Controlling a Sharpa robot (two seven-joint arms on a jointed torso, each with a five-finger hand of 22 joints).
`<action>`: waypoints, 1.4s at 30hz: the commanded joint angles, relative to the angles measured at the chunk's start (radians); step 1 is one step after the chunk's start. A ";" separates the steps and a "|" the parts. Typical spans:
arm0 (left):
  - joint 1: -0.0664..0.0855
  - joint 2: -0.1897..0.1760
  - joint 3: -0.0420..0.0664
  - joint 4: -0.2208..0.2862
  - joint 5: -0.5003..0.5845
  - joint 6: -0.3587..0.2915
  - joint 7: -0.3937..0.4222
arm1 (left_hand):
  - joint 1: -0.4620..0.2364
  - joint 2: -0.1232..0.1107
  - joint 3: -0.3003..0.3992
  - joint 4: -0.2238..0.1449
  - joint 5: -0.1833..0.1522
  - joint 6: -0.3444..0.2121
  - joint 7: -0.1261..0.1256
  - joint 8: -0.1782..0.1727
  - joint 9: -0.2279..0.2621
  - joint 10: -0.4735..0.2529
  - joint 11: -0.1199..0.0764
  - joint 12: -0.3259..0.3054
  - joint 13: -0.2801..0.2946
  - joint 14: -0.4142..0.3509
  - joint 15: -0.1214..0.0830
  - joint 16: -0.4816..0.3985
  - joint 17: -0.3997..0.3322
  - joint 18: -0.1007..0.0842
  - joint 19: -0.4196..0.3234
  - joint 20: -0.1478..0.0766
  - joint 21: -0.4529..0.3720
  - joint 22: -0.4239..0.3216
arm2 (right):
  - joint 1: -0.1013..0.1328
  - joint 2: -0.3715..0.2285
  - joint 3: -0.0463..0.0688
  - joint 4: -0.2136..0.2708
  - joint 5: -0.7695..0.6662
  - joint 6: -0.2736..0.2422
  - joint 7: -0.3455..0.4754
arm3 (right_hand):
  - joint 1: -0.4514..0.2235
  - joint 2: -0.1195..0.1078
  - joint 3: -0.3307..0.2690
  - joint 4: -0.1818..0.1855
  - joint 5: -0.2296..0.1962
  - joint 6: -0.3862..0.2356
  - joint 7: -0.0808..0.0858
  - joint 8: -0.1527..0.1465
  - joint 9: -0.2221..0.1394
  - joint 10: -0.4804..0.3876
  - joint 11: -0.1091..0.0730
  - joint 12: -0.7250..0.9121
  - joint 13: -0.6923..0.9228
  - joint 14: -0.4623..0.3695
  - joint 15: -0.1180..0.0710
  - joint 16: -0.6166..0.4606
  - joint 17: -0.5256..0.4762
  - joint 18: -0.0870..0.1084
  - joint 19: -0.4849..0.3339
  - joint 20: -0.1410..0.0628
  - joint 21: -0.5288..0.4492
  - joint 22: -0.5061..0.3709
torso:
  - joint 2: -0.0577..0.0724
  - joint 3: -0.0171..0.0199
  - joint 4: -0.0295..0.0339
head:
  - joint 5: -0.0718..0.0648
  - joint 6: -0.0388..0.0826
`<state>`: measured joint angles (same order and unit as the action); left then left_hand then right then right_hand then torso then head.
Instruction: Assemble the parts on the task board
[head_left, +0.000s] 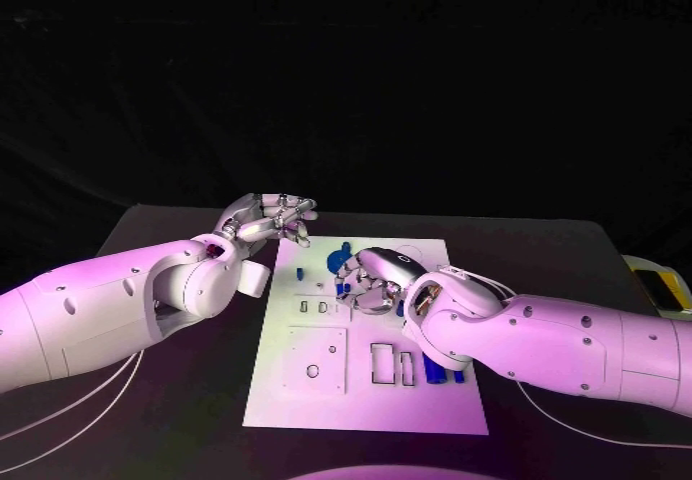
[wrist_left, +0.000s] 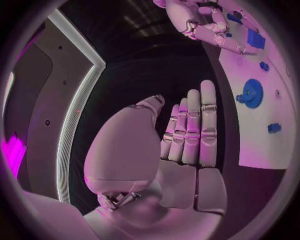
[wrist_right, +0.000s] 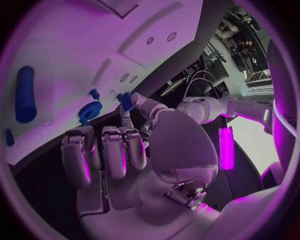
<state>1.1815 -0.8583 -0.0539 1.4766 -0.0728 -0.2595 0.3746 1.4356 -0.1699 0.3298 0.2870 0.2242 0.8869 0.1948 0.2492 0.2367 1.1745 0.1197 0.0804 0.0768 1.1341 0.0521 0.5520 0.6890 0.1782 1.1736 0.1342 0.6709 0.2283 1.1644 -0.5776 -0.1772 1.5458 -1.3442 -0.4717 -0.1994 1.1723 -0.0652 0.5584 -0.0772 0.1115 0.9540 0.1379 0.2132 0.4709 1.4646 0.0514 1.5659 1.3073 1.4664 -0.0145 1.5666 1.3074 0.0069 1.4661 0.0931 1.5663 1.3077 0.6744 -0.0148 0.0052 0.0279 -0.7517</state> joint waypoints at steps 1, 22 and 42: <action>0.000 0.002 0.000 0.001 -0.002 -0.007 0.002 | -0.009 0.003 -0.003 0.000 -0.005 0.008 0.000 0.001 0.001 0.007 0.003 0.006 0.001 -0.006 -0.002 0.007 0.002 0.003 -0.010 0.000 0.007 0.001 | -0.006 0.010 0.000 -0.006 -0.078 0.036 -0.054 | -0.015 -0.002 -0.001 0.005 0.001 0.003 -0.008 0.021 0.032 0.106 -0.003 0.005 0.263 0.104 -0.005 0.004 0.263 -0.007 0.105 -0.007 0.004 0.263 | 0.001 0.0008 -0.0003 | 0.003 -0.002; 0.000 0.006 0.000 0.005 -0.001 -0.005 0.002 | -0.011 0.002 -0.003 0.000 -0.005 0.009 0.001 0.000 0.001 -0.003 0.005 0.002 0.000 -0.008 -0.001 0.010 0.006 0.003 -0.014 0.000 0.011 0.004 | -0.032 0.064 -0.003 -0.049 -0.135 0.054 -0.084 | -0.027 -0.020 -0.009 0.008 -0.008 0.001 -0.007 0.020 0.033 0.105 -0.003 0.003 0.262 0.104 -0.005 0.004 0.263 -0.007 0.105 -0.007 0.004 0.263 | 0.002 0.0018 -0.0011 | 0.007 -0.015; 0.000 0.005 0.000 0.006 -0.001 -0.003 0.001 | -0.012 0.003 -0.004 0.000 -0.005 0.009 0.002 -0.001 0.001 -0.005 0.006 0.001 0.000 -0.009 -0.001 0.011 0.007 0.003 -0.015 0.000 0.012 0.004 | -0.049 0.089 -0.006 -0.081 -0.163 0.047 -0.078 | -0.029 -0.030 -0.010 0.007 -0.012 -0.016 -0.002 0.011 0.030 0.102 0.001 -0.001 0.258 0.104 -0.003 0.004 0.263 -0.007 0.105 -0.006 0.004 0.263 | 0.002 0.0014 -0.0005 | 0.013 -0.025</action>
<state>1.1814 -0.8542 -0.0542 1.4798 -0.0727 -0.2667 0.3712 1.4316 -0.1659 0.3299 0.2869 0.2242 0.8904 0.1983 0.2493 0.2372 1.1743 0.1198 0.0804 0.0765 1.1342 0.0521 0.5558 0.6945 0.1782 1.1665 0.1341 0.6786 0.2318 1.1182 -0.4888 -0.1811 1.4674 -1.4836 -0.4340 -0.2760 1.1474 -0.0903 0.5518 -0.0729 0.1056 0.9445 0.1343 0.2304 0.5016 1.4645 0.0514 1.5659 1.3078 1.4664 -0.0145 1.5666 1.3081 0.0069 1.4661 0.0931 1.5663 1.3073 0.6762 -0.0134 0.0046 0.0389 -0.7763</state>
